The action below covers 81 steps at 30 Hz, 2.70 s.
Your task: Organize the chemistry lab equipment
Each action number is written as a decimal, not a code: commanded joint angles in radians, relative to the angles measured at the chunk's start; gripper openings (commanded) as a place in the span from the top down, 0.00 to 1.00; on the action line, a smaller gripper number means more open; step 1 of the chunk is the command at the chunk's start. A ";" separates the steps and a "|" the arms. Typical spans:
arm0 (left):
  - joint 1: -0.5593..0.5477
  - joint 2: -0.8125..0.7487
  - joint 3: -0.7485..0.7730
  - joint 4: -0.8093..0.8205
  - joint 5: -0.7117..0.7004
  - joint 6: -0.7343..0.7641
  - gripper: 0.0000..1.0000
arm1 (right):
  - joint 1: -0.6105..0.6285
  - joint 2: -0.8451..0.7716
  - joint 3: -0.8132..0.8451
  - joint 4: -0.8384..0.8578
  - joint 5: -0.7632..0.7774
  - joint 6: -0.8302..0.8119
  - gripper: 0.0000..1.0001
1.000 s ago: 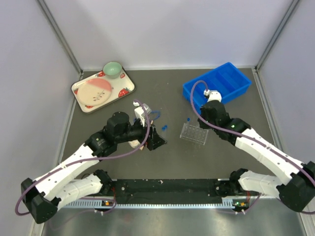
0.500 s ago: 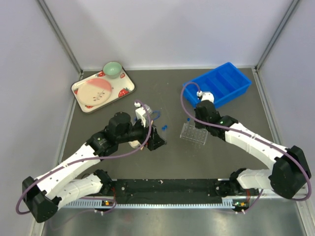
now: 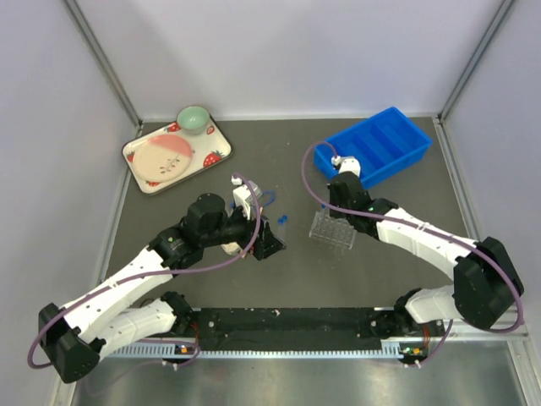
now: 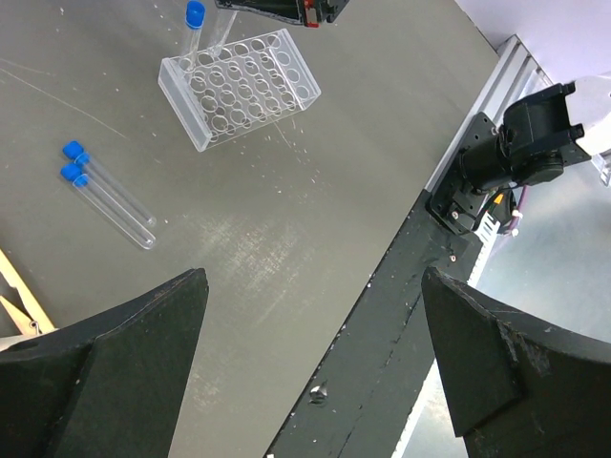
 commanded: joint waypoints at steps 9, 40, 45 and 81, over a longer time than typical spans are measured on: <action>0.000 -0.008 -0.005 0.039 -0.002 0.017 0.01 | -0.002 0.045 -0.019 0.114 -0.020 -0.023 1.00; 0.000 0.008 -0.003 0.039 0.015 0.019 0.01 | 0.076 0.126 0.002 0.088 0.003 -0.069 1.00; 0.000 0.009 -0.003 0.038 0.018 0.019 0.01 | 0.085 0.131 0.008 0.082 0.015 -0.069 0.94; 0.000 0.005 -0.011 0.039 0.019 0.019 0.01 | 0.110 0.029 0.028 0.008 0.081 -0.069 0.75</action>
